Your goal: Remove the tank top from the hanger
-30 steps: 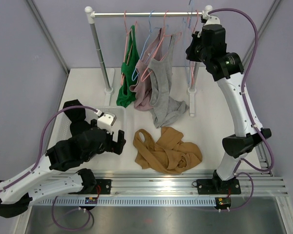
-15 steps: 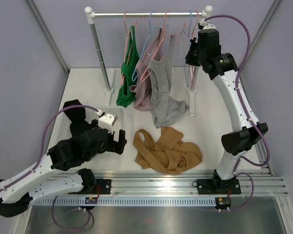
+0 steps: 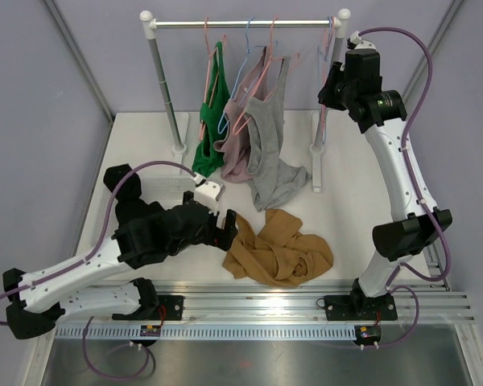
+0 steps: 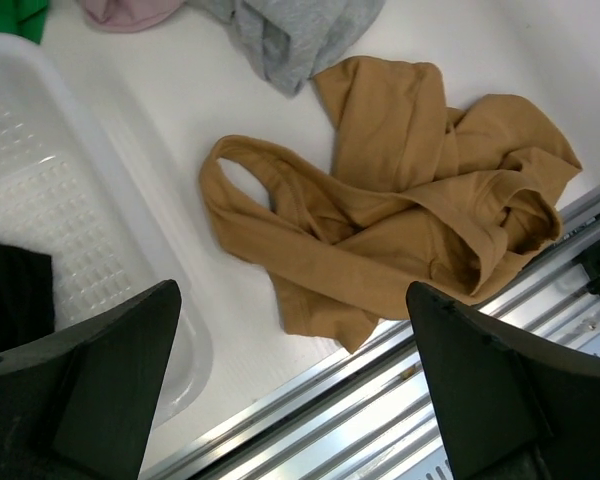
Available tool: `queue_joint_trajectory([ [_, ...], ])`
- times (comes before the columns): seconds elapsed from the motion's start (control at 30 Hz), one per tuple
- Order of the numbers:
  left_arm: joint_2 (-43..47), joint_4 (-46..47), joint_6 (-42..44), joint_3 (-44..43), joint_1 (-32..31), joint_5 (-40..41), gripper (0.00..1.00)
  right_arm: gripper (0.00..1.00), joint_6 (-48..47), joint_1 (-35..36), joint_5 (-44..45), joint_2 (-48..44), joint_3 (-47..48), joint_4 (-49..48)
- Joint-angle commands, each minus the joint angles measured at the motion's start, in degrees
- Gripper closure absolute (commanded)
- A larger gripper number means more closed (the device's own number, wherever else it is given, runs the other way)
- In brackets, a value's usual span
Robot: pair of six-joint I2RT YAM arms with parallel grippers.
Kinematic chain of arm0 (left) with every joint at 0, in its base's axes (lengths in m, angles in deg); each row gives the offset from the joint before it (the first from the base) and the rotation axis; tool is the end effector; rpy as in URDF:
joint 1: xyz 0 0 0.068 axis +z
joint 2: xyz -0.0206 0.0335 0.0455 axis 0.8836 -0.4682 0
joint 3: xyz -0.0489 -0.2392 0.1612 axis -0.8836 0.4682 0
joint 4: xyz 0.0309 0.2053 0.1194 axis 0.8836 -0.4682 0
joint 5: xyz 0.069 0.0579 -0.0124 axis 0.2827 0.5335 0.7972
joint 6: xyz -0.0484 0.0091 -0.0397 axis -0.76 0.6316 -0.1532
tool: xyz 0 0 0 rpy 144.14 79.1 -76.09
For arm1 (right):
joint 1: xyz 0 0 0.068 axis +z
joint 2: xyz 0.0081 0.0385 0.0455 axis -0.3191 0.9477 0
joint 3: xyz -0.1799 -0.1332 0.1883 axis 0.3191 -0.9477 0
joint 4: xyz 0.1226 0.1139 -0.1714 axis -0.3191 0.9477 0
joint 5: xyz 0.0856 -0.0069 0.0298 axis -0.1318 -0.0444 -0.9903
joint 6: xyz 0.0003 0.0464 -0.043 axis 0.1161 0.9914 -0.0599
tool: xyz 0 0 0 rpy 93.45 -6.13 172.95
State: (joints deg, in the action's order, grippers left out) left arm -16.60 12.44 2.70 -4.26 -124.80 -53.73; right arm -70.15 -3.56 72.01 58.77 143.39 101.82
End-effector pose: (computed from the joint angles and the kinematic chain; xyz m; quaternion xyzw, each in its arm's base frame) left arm 0.0863 -0.1283 0.3379 0.1896 0.8626 -0.1906 0.4285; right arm 0.3552 0.0890 0.4770 0.0624 0.8409 0.1026 0.5277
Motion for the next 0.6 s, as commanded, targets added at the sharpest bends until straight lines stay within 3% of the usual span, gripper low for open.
queue_joint_trajectory([
  [0.0,-3.61,7.32,-0.51,-3.53,-2.14,-0.91,0.01,0.65,-0.31,-0.28,-2.06,-2.95,0.34,-0.98],
  [0.1,-8.35,8.73,-0.24,-4.41,-3.64,-0.56,0.01,0.57,-0.66,-0.37,-2.93,-5.40,0.70,-0.27],
  [0.23,-14.33,10.14,-0.24,-5.73,-5.22,-0.73,0.01,0.20,-1.18,-0.37,-4.69,-9.80,-0.53,0.96],
  [0.27,-15.65,10.67,-0.16,-5.99,-5.22,-1.17,0.01,0.05,-1.97,-0.28,-4.87,-11.03,-0.97,1.66],
  [0.3,-18.19,11.80,-0.07,-6.17,-5.22,-2.48,0.01,0.01,-2.33,-0.37,-4.87,-13.74,-1.67,1.92],
  [0.57,-34.80,18.40,0.64,-8.45,-5.66,-10.92,0.01,0.01,-3.56,-0.37,-9.87,-33.60,-14.76,1.93],
])
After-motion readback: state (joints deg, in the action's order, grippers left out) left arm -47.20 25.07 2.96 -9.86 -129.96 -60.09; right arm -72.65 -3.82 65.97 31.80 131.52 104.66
